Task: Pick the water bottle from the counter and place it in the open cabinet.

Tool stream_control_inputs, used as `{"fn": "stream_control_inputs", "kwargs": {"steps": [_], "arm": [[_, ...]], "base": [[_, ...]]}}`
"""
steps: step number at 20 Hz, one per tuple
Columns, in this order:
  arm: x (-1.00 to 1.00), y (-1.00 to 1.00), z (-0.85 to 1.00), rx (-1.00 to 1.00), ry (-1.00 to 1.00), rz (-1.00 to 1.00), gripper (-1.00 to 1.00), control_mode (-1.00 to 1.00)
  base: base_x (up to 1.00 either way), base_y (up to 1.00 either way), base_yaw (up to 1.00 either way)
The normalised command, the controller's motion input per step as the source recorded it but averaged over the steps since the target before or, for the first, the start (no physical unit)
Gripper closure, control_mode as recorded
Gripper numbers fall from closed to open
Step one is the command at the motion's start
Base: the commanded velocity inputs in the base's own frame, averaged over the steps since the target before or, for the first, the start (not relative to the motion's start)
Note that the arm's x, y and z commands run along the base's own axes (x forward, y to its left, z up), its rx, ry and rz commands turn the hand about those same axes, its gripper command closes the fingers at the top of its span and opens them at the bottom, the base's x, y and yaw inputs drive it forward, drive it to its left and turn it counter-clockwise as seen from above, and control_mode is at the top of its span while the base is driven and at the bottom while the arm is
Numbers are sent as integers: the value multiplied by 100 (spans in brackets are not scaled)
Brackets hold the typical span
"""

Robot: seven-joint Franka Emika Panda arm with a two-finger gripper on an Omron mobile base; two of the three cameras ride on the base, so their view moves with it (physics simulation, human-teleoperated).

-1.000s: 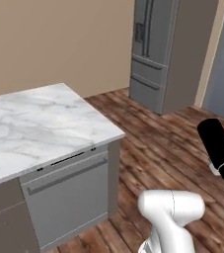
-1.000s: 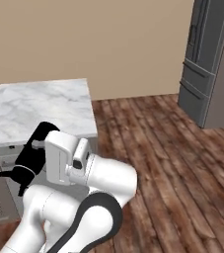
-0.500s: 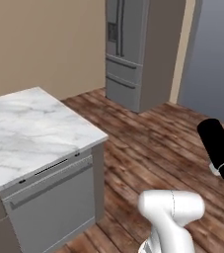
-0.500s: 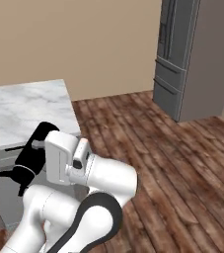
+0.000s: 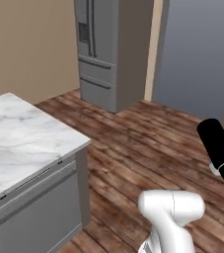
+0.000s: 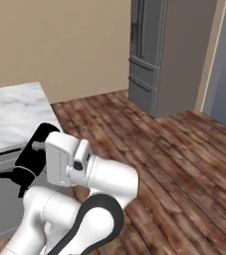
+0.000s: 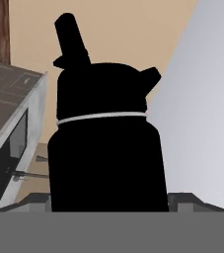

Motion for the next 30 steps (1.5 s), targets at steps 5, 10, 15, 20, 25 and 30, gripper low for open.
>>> {"fn": "stream_control_inputs", "kwargs": {"steps": [5,10,15,20,25,30], "arm": [[0,0,0,0,0,0,100,100],[0,0,0,0,0,0,100,100],[0,0,0,0,0,0,100,100],[0,0,0,0,0,0,100,100],[0,0,0,0,0,0,100,100],[0,0,0,0,0,0,100,100]], "base": [[-9,-9,-29],[-5,-13,-28],[-5,-12,-27],[-3,-7,-26],[-4,-14,-23],[0,-6,-24]]}}
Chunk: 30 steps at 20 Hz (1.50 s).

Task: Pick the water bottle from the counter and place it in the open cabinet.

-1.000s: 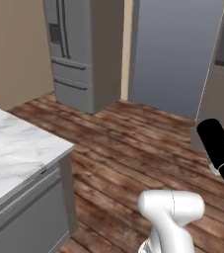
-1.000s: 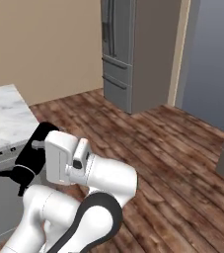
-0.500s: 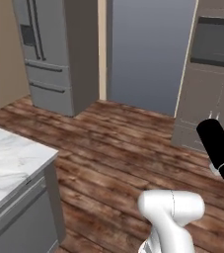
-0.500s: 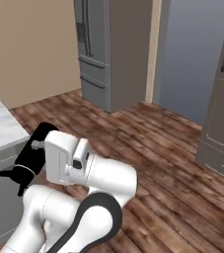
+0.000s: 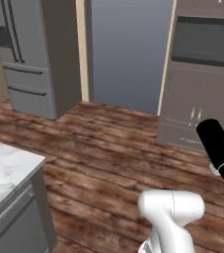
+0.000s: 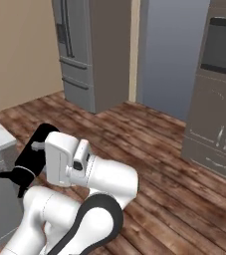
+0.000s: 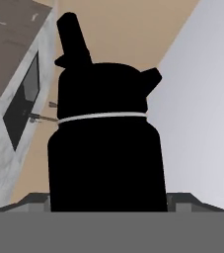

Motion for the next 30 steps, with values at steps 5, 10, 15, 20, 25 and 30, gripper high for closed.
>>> {"fn": "stream_control_inputs", "kwargs": {"steps": [5,10,15,20,25,30], "arm": [[0,0,0,0,0,0,100,100],[0,0,0,0,0,0,100,100],[0,0,0,0,0,0,100,100],[0,0,0,0,0,0,100,100],[0,0,0,0,0,0,100,100],[0,0,0,0,0,0,100,100]], "base": [[-3,-13,-23],[-7,-16,-24],[-6,-19,-24],[-8,-23,-25],[-7,-25,-28],[-4,-19,-28]]}}
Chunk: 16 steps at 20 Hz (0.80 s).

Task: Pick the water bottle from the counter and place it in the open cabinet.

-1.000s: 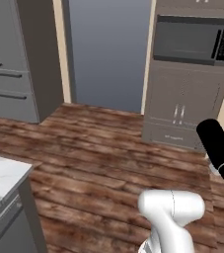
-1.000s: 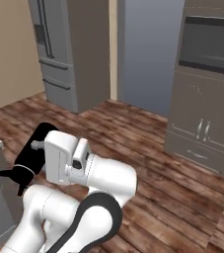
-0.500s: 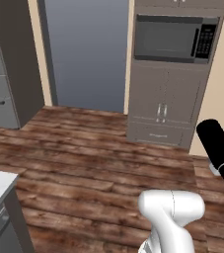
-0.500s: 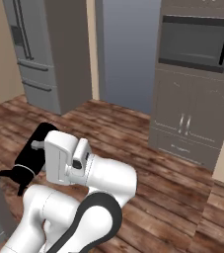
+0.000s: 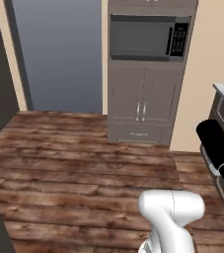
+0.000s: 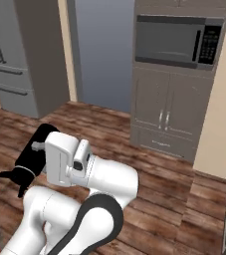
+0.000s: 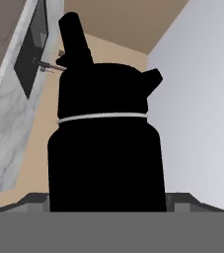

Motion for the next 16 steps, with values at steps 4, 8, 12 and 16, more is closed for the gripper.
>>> {"fn": "stream_control_inputs", "kwargs": {"steps": [4,8,12,16], "arm": [[0,0,0,0,0,0,100,100],[0,0,0,0,0,0,100,100],[0,0,0,0,0,0,100,100],[0,0,0,0,0,0,100,100]], "base": [[-2,-17,-28],[-3,-16,-28],[-2,-8,-28],[0,-3,-30]]}}
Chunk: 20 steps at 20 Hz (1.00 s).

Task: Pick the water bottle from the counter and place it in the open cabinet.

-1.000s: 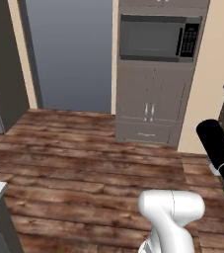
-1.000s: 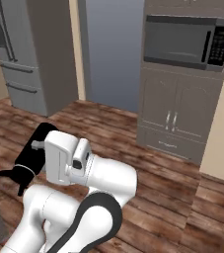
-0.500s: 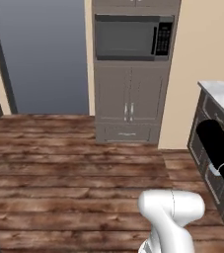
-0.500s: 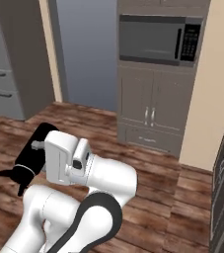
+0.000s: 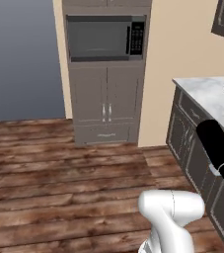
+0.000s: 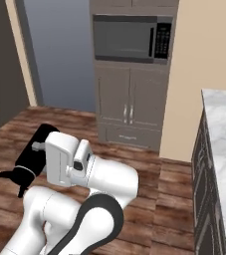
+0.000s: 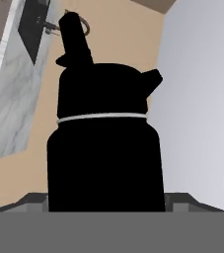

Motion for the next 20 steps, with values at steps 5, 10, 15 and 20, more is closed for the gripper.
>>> {"fn": "stream_control_inputs", "kwargs": {"steps": [5,10,15,20], "arm": [[0,0,0,0,0,0,100,100],[0,0,0,0,0,0,100,100],[0,0,0,0,0,0,100,100],[0,0,0,0,0,0,100,100]], "base": [[0,-2,-29],[0,0,-29],[0,-1,-29],[0,-1,-29]]}}
